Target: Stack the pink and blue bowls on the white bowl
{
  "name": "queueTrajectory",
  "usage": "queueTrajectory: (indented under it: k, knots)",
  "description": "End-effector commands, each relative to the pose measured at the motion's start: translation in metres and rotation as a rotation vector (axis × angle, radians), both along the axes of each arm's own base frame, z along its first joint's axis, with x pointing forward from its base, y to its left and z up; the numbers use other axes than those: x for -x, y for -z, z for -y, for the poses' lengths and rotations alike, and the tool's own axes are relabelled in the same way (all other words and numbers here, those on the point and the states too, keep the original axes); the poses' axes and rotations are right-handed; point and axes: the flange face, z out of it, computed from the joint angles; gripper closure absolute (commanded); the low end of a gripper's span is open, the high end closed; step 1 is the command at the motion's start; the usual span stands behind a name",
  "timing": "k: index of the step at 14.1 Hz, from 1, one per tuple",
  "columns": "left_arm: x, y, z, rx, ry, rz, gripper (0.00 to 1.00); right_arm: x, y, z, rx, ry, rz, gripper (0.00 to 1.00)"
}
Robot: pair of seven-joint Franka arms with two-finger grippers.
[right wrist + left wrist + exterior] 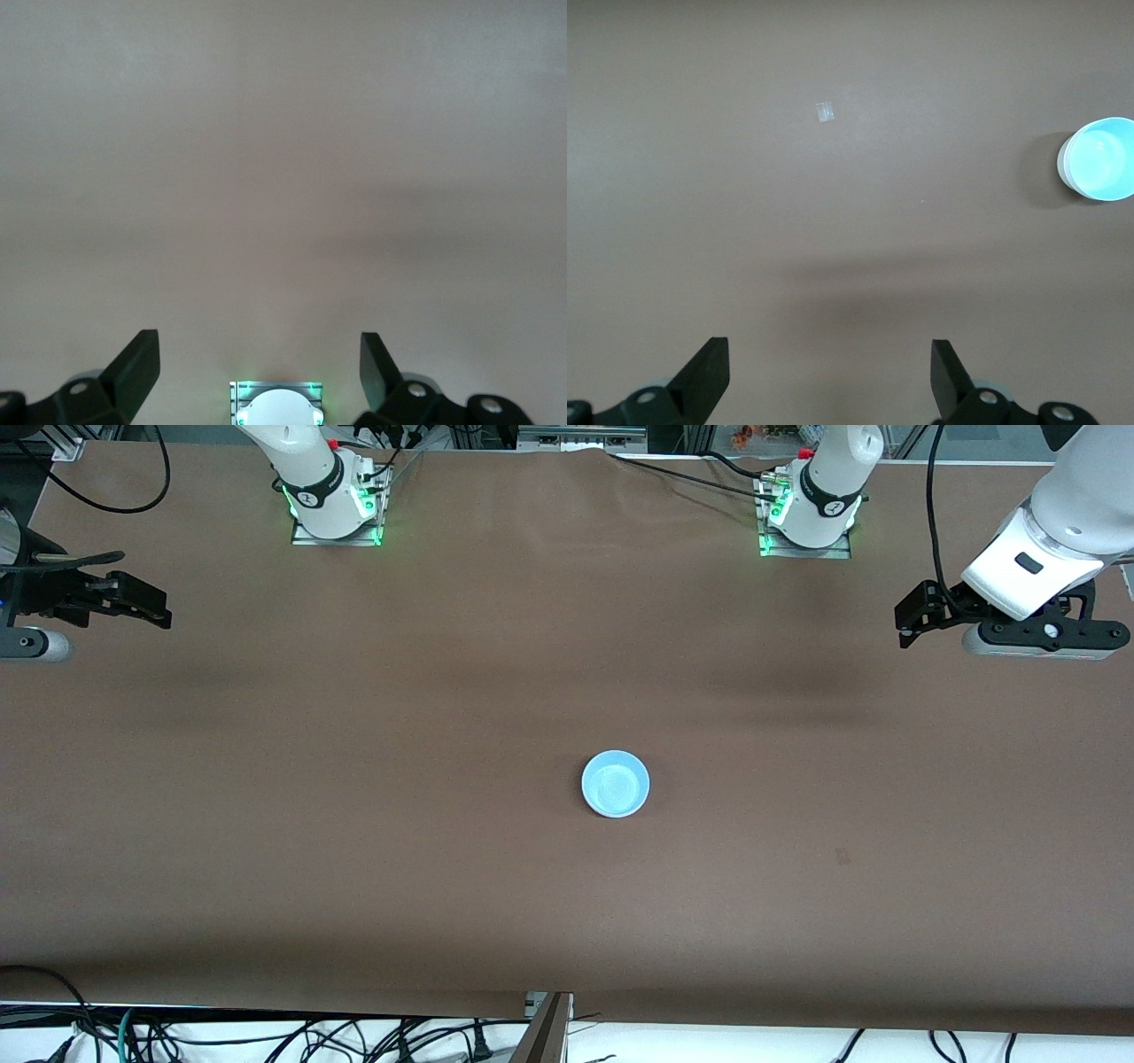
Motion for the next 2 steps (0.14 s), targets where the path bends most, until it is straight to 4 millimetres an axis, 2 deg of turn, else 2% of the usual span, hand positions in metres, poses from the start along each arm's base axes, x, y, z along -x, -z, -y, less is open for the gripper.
queueTrajectory:
  k: [1, 2]
  knots:
    - [0.0048, -0.0028, -0.0020, 0.026, -0.005, -0.006, 0.00, 0.0010, -0.0026, 0.0042, 0.004, -0.019, -0.010, 0.00]
    - [0.0048, -0.0028, -0.0020, 0.026, -0.005, -0.006, 0.00, 0.0010, -0.0026, 0.0042, 0.003, -0.020, -0.010, 0.00]
